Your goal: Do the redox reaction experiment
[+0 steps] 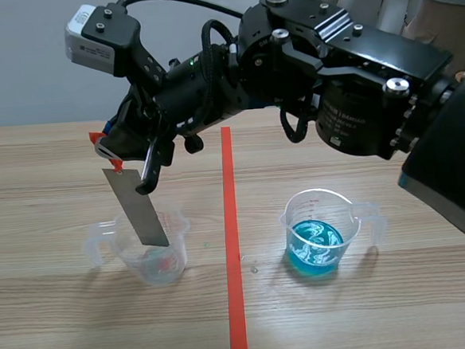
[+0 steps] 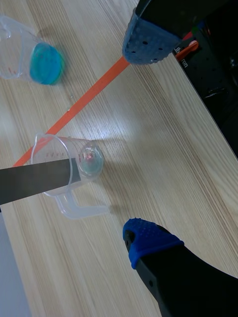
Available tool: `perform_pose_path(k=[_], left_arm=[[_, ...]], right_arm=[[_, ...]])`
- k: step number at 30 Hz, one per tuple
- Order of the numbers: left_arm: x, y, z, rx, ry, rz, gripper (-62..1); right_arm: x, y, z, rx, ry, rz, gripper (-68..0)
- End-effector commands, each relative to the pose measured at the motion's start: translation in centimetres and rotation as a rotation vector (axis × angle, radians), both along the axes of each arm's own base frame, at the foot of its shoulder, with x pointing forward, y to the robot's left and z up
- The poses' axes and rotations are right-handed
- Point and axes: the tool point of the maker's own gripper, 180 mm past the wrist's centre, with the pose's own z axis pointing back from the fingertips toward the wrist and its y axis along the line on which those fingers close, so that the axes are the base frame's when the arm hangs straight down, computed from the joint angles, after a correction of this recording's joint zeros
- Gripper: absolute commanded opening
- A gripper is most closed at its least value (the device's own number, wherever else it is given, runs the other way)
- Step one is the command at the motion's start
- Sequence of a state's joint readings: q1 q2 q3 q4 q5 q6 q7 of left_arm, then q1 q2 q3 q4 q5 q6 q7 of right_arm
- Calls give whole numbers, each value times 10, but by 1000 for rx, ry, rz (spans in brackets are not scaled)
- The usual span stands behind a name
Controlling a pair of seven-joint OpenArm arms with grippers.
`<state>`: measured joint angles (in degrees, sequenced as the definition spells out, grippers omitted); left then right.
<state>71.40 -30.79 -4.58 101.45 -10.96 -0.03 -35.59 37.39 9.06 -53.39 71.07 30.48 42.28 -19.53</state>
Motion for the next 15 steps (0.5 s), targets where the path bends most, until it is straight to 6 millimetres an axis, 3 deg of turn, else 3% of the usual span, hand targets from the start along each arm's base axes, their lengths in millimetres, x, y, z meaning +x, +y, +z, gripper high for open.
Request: perform_pose_path(k=[1,15], left_arm=[[3,-2,6,-15,-24,3,14],[3,-2,6,-15,-24,3,14]], right_arm=[[-1,5,10,15,-25,27,-669],[-3,2,-4,-58,-61,39,-669]])
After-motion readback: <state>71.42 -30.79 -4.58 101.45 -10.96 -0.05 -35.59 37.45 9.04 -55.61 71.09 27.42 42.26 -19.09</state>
